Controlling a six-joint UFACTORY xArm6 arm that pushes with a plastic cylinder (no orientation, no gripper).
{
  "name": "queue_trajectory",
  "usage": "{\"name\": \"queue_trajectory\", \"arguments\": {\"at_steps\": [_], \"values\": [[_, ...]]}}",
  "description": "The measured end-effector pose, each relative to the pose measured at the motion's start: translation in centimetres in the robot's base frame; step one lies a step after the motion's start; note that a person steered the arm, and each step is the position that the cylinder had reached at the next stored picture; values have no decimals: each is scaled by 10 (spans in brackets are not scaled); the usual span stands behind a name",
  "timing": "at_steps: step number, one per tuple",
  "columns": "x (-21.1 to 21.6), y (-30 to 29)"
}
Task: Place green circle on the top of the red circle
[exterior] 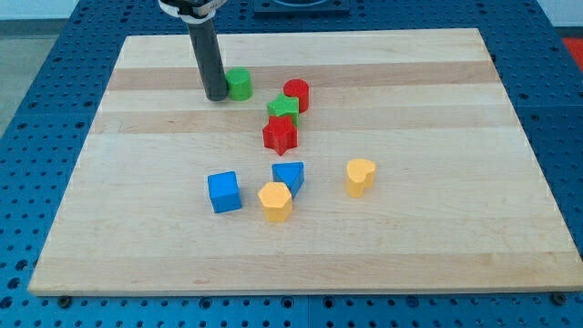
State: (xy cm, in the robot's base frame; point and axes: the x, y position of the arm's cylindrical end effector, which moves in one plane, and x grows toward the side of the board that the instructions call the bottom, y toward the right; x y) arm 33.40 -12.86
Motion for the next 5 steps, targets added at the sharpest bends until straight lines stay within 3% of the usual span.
{"name": "queue_trajectory", "arguments": {"at_steps": [2,5], "values": [[-8,-12],[-21,67]]}}
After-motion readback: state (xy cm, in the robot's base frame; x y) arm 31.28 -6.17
